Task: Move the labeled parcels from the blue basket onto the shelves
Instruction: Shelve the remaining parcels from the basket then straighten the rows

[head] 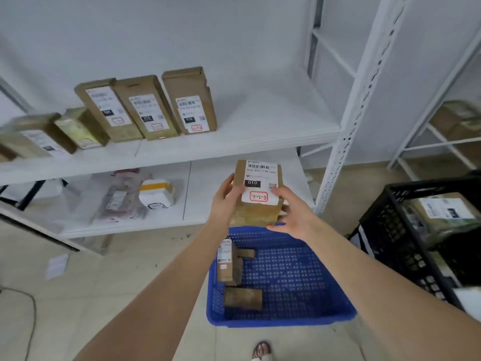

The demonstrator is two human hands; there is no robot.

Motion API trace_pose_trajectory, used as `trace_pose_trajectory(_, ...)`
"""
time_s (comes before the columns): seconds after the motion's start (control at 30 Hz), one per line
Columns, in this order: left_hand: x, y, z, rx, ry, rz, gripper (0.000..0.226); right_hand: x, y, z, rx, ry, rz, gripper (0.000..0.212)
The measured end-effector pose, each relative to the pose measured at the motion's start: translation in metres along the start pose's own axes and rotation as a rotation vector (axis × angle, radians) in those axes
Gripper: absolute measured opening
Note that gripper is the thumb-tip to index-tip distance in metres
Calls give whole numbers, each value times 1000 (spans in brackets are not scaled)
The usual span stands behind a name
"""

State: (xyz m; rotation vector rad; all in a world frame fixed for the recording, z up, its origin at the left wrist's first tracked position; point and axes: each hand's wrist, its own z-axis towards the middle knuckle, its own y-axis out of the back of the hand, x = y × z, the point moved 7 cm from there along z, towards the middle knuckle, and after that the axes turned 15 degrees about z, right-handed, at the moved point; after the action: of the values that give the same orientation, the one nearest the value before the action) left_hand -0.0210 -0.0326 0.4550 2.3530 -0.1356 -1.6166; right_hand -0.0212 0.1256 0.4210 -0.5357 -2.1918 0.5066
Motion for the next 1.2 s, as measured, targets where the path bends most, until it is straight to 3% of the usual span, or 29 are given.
trace_pose_trajectory(0.33, -63, 34, -59, -47, -37, -15, 53, 26, -48, -70, 81, 115, 20, 26)
trace_pose_trajectory(0.5, -87, 59, -67, -86, -45, 28, 55, 36, -82, -87, 97, 169, 60, 31)
trace_pose_trajectory(0.7, -113, 104, -67, -118, -164, 16, 25, 43, -130, -96, 98, 269, 91, 29)
trace_pose_trajectory(0.83, -127, 141, -59, -118, -184, -15, 49, 45, -170, -98, 86, 335, 100, 33)
trace_pose_trajectory(0.97, -150, 191, -46, -129, -218, -24, 57, 46, -222, -96, 94, 376, 100, 38)
trace_pose_trajectory(1.2, -190, 272, -31, -161, -344, 24, 70, 51, -312, -97, 144, 465, 31, 15)
